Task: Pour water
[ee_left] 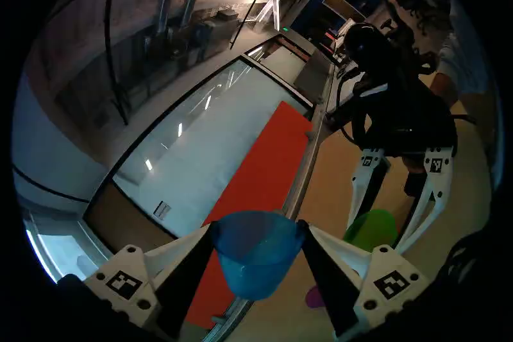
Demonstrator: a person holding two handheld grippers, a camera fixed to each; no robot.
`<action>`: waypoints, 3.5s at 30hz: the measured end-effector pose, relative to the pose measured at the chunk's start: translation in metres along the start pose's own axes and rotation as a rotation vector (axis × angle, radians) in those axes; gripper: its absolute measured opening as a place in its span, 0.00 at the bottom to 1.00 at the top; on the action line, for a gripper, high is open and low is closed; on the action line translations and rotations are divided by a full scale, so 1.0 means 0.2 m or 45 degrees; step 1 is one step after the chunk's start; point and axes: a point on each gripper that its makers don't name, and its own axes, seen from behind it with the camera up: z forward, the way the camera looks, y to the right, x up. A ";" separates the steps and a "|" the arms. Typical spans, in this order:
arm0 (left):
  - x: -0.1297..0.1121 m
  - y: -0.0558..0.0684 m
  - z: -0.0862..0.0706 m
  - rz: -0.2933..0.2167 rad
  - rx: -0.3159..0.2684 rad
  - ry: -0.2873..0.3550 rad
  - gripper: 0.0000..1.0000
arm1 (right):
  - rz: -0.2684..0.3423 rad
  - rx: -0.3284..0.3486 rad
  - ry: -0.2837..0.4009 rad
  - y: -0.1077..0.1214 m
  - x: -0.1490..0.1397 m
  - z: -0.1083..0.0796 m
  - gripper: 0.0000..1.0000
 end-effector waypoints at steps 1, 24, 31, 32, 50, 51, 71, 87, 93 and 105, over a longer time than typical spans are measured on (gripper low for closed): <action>0.00 0.00 0.00 0.007 0.000 -0.001 0.90 | 0.001 0.000 0.000 0.00 0.00 0.00 0.91; 0.02 0.00 0.00 0.125 -0.001 -0.020 0.90 | 0.000 0.003 0.003 -0.01 0.01 0.01 0.91; 0.02 0.01 0.01 0.183 0.002 -0.028 0.90 | 0.003 -0.002 0.006 0.00 0.02 0.02 0.91; 0.02 0.02 0.01 0.190 0.002 -0.029 0.90 | 0.003 -0.003 0.006 0.00 0.02 0.02 0.91; 0.03 0.03 0.02 0.336 0.018 -0.042 0.90 | 0.003 -0.015 0.010 0.03 0.01 0.00 0.91; 0.03 0.03 0.02 0.343 0.019 -0.042 0.91 | 0.002 -0.016 0.010 0.03 0.02 0.00 0.91; 0.05 0.04 0.03 0.451 0.038 -0.034 0.90 | 0.001 -0.021 0.014 0.03 0.03 0.00 0.91; 0.09 0.04 0.02 0.549 0.042 -0.020 0.90 | 0.001 -0.026 0.022 0.04 0.04 -0.01 0.91; 0.09 0.05 0.02 0.592 0.046 -0.028 0.91 | 0.001 -0.028 0.023 0.04 0.04 0.00 0.91; 0.07 0.09 0.02 0.662 0.054 -0.023 0.90 | -0.001 -0.036 0.025 0.05 0.05 0.00 0.91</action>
